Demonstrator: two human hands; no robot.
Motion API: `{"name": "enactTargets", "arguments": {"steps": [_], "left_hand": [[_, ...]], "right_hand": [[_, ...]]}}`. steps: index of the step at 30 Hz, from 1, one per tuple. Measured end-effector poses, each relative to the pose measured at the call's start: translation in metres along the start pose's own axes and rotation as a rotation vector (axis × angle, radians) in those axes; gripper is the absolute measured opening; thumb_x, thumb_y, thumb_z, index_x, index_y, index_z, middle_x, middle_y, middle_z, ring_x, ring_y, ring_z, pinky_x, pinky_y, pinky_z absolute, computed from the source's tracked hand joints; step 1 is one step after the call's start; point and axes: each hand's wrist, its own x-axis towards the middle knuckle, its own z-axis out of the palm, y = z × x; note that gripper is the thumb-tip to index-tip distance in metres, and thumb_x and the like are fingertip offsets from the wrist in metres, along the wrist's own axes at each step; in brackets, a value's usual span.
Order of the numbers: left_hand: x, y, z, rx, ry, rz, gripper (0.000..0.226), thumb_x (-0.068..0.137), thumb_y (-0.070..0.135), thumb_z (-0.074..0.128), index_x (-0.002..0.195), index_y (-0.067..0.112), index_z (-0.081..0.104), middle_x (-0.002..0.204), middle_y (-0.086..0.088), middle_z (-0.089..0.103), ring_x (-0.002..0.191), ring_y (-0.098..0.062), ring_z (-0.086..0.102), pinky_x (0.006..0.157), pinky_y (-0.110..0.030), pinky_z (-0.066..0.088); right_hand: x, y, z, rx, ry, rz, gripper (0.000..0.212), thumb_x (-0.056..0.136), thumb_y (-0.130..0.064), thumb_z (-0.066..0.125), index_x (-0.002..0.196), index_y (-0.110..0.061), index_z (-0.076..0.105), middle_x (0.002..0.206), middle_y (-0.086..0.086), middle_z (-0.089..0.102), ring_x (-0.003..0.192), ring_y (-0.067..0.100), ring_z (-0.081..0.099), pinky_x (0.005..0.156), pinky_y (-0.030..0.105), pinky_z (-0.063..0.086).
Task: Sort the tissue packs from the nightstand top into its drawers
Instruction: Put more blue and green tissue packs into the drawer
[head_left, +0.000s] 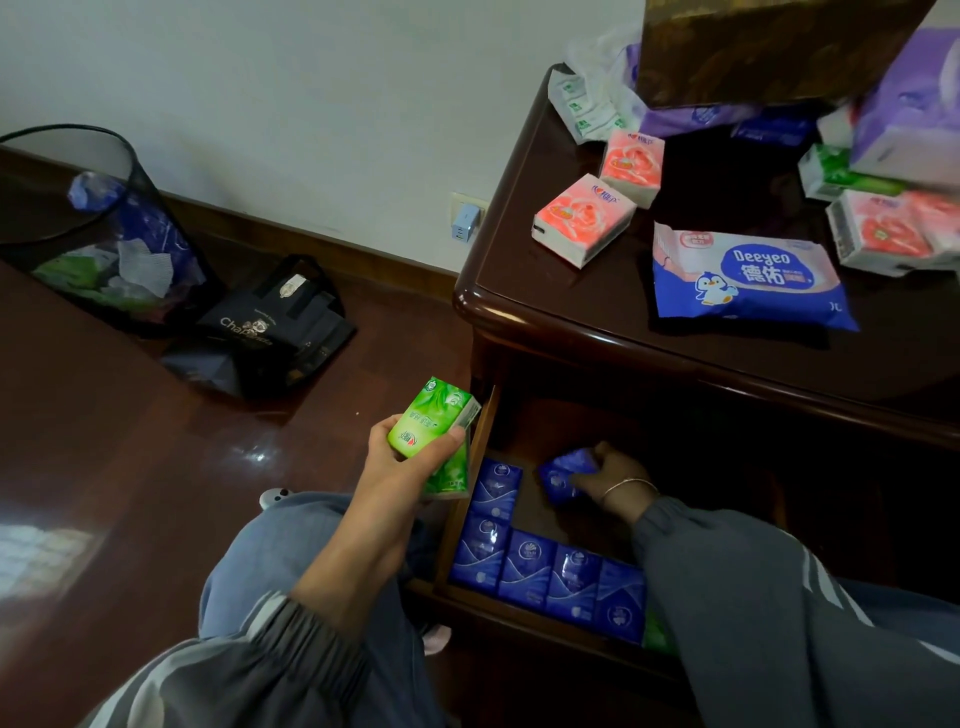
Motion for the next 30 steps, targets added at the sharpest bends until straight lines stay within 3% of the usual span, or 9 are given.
{"name": "enactTargets", "arguments": {"steps": [2, 5, 8, 10, 14, 22, 24, 27, 30], "left_hand": [[0.001, 0.000, 0.001, 0.013, -0.010, -0.004, 0.083, 0.041, 0.046, 0.093, 0.111, 0.037, 0.049, 0.090, 0.008, 0.074, 0.082, -0.013, 0.073, 0.064, -0.031, 0.056], [0.000, 0.000, 0.004, 0.017, -0.026, -0.011, 0.081, 0.046, 0.043, 0.092, 0.113, 0.034, 0.048, 0.093, 0.007, 0.074, 0.086, -0.015, 0.073, 0.068, -0.034, 0.057], [-0.001, 0.001, 0.005, 0.019, -0.028, -0.014, 0.087, 0.039, 0.046, 0.092, 0.113, 0.033, 0.048, 0.099, 0.003, 0.073, 0.088, -0.017, 0.072, 0.071, -0.037, 0.058], [-0.002, 0.001, 0.004, 0.017, -0.024, -0.016, 0.083, 0.041, 0.045, 0.091, 0.112, 0.034, 0.048, 0.100, 0.003, 0.072, 0.086, -0.015, 0.072, 0.070, -0.036, 0.058], [-0.003, 0.001, 0.004, 0.019, -0.024, -0.017, 0.076, 0.045, 0.042, 0.089, 0.110, 0.035, 0.049, 0.100, 0.002, 0.072, 0.084, -0.015, 0.072, 0.069, -0.037, 0.058], [-0.006, 0.003, 0.008, 0.069, -0.031, -0.039, 0.081, 0.045, 0.041, 0.086, 0.115, 0.031, 0.047, 0.109, -0.003, 0.069, 0.091, -0.020, 0.071, 0.084, -0.046, 0.056], [-0.009, 0.003, 0.011, 0.086, -0.051, -0.048, 0.077, 0.048, 0.039, 0.085, 0.115, 0.030, 0.047, 0.111, -0.004, 0.068, 0.094, -0.021, 0.070, 0.081, -0.042, 0.057], [-0.017, 0.000, 0.021, 0.108, -0.119, -0.066, 0.073, 0.055, 0.034, 0.084, 0.117, 0.028, 0.047, 0.111, -0.006, 0.068, 0.091, -0.019, 0.070, 0.072, -0.034, 0.057], [-0.026, -0.008, 0.038, 0.083, -0.194, -0.107, 0.063, 0.067, 0.026, 0.079, 0.121, 0.023, 0.047, 0.110, -0.006, 0.070, 0.091, -0.019, 0.071, 0.073, -0.033, 0.058]], "right_hand": [[-0.008, 0.004, 0.003, 0.313, 0.023, 0.146, 0.045, 0.085, -0.026, 0.064, 0.120, 0.002, 0.056, 0.106, 0.020, 0.065, 0.089, 0.034, 0.064, 0.073, 0.037, 0.052], [-0.029, 0.003, 0.009, 0.150, -0.227, 0.212, 0.037, 0.091, -0.047, 0.049, 0.099, -0.012, 0.062, 0.076, 0.009, 0.064, 0.056, 0.019, 0.060, 0.048, 0.020, 0.041], [-0.026, 0.000, 0.003, -0.303, -0.105, 0.039, 0.040, 0.088, -0.051, 0.051, 0.103, -0.015, 0.064, 0.100, 0.012, 0.068, 0.089, 0.029, 0.066, 0.067, 0.026, 0.047], [-0.019, -0.004, 0.000, -0.259, 0.041, -0.049, 0.041, 0.085, -0.043, 0.060, 0.113, -0.013, 0.060, 0.115, 0.012, 0.065, 0.103, 0.031, 0.061, 0.082, 0.033, 0.050], [-0.015, -0.015, 0.017, -0.149, -0.075, -0.171, 0.045, 0.083, -0.024, 0.067, 0.123, -0.011, 0.049, 0.110, 0.012, 0.060, 0.099, 0.025, 0.059, 0.084, 0.031, 0.048], [-0.030, -0.024, 0.009, -0.308, -0.170, -0.168, 0.049, 0.093, -0.038, 0.051, 0.136, -0.017, 0.045, 0.138, 0.012, 0.049, 0.123, 0.028, 0.049, 0.101, 0.034, 0.040], [-0.046, -0.028, -0.006, 0.024, -0.175, -0.158, 0.039, 0.093, -0.036, 0.052, 0.126, -0.015, 0.054, 0.133, 0.013, 0.055, 0.114, 0.024, 0.056, 0.098, 0.034, 0.044], [-0.082, -0.041, -0.022, 0.765, -0.418, -0.088, 0.020, 0.090, -0.035, 0.057, 0.103, -0.023, 0.065, 0.108, 0.004, 0.072, 0.092, 0.016, 0.069, 0.070, 0.026, 0.056], [-0.111, -0.040, -0.028, 0.873, -0.451, -0.119, 0.022, 0.086, -0.028, 0.064, 0.108, -0.026, 0.061, 0.093, -0.004, 0.074, 0.085, 0.012, 0.071, 0.064, 0.023, 0.056]]}}
